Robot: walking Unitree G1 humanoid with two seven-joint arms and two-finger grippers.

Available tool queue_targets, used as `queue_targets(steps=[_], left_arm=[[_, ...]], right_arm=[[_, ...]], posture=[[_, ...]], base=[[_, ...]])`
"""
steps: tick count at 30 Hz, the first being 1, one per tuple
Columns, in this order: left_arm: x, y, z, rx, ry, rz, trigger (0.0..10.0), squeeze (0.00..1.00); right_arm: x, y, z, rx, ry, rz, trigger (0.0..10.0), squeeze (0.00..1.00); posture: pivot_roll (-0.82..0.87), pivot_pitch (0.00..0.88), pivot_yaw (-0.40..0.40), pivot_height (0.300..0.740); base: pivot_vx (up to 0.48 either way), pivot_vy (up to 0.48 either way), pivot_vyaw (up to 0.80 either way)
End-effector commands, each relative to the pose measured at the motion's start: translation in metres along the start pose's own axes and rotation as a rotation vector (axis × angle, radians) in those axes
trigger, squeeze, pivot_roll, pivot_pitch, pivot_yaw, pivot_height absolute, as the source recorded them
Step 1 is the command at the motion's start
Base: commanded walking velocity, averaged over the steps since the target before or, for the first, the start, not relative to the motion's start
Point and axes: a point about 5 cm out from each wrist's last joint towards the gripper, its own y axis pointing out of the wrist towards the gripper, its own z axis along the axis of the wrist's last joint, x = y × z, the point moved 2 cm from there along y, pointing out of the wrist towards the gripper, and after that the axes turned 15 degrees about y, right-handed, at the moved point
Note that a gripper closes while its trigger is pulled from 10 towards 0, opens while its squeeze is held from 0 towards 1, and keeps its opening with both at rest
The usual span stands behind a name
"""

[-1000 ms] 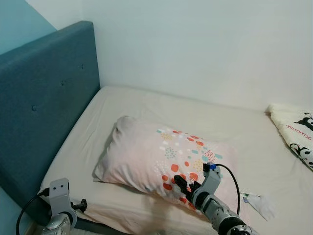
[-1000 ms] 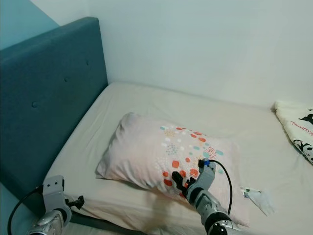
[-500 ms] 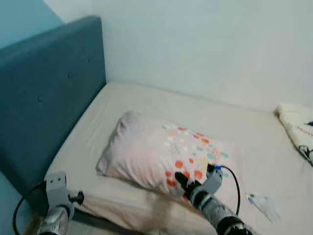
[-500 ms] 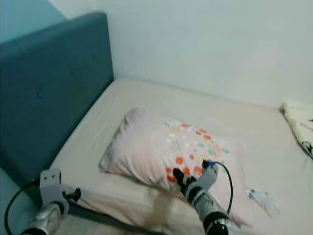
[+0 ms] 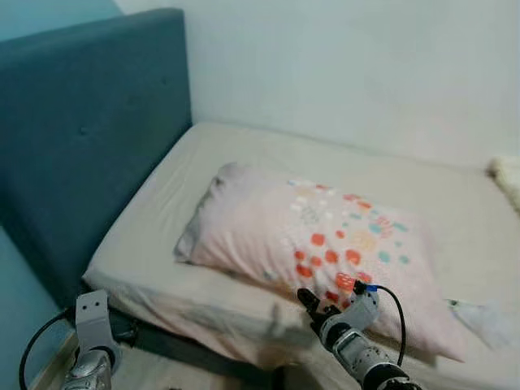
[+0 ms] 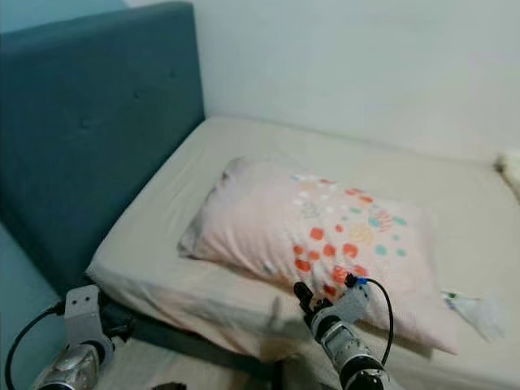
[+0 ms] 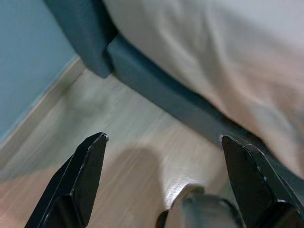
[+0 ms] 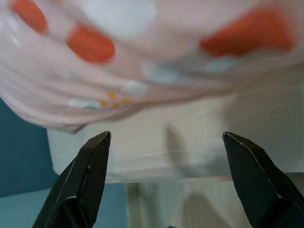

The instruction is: Clean up the room

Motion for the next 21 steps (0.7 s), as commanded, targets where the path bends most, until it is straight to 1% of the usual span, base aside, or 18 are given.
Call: queue_targets(steps=[1, 3, 5, 9, 11, 16, 17, 18, 19, 20, 21], left_arm=[[-0.006, -0.001, -0.002, -0.001, 0.029, 0.004, 10.0, 0.00], [-0.009, -0.002, -0.003, 0.002, 0.056, 0.002, 10.0, 0.00], [-0.012, -0.002, -0.004, 0.004, 0.087, -0.001, 10.0, 0.00], [-0.017, -0.004, -0.006, 0.007, 0.116, -0.002, 10.0, 0.00], [-0.022, -0.005, -0.009, 0.010, 0.136, -0.002, 10.0, 0.00], [-0.031, -0.012, -0.022, -0.007, 0.250, -0.026, 10.0, 0.00], [-0.032, -0.014, -0.025, -0.008, 0.268, -0.032, 10.0, 0.00], [-0.032, -0.014, -0.025, -0.008, 0.268, -0.032, 10.0, 0.00], [-0.040, -0.019, -0.033, -0.007, 0.331, -0.051, 10.0, 0.00], [-0.044, -0.022, -0.037, -0.007, 0.348, -0.055, 10.0, 0.00], [-0.044, -0.022, -0.037, -0.007, 0.348, -0.055, 10.0, 0.00]], right_arm=[[-0.001, 0.000, 0.001, 0.007, 0.031, 0.018, 10.0, 0.00], [-0.012, 0.003, -0.001, -0.007, 0.060, 0.077, 10.0, 0.00], [-0.018, 0.005, -0.002, -0.007, 0.082, 0.109, 10.0, 0.00], [-0.023, 0.006, -0.001, 0.013, 0.107, 0.128, 10.0, 0.00], [-0.028, 0.007, 0.001, 0.034, 0.119, 0.156, 10.0, 0.00], [-0.038, 0.009, 0.007, 0.082, 0.144, 0.217, 10.0, 0.00], [-0.039, 0.009, 0.008, 0.092, 0.156, 0.227, 10.0, 0.00], [-0.039, 0.009, 0.008, 0.092, 0.156, 0.227, 10.0, 0.00], [-0.046, 0.008, 0.017, 0.136, 0.189, 0.282, 10.0, 0.00], [-0.048, 0.007, 0.020, 0.151, 0.201, 0.305, 10.0, 0.00], [-0.048, 0.007, 0.020, 0.151, 0.201, 0.305, 10.0, 0.00]], posture=[[0.04, 0.000, -0.109, 0.585], [0.06, 0.000, -0.101, 0.575], [0.08, 0.000, -0.093, 0.565], [0.10, 0.000, -0.085, 0.550], [0.12, 0.000, -0.067, 0.540], [0.19, 0.068, -0.032, 0.515], [0.20, 0.078, -0.026, 0.510], [0.20, 0.078, -0.026, 0.510], [0.25, 0.128, 0.012, 0.500], [0.26, 0.139, 0.019, 0.495], [0.26, 0.139, 0.019, 0.495]], base=[[0.000, 0.000, 0.00], [0.000, 0.000, 0.00], [0.000, 0.000, 0.00], [0.000, 0.000, 0.00], [0.000, 0.000, 0.00], [0.000, 0.000, 0.00], [0.000, 0.000, 0.00], [0.000, 0.000, 0.00], [0.000, 0.000, 0.00], [0.000, 0.000, 0.00], [0.000, 0.000, 0.00]])
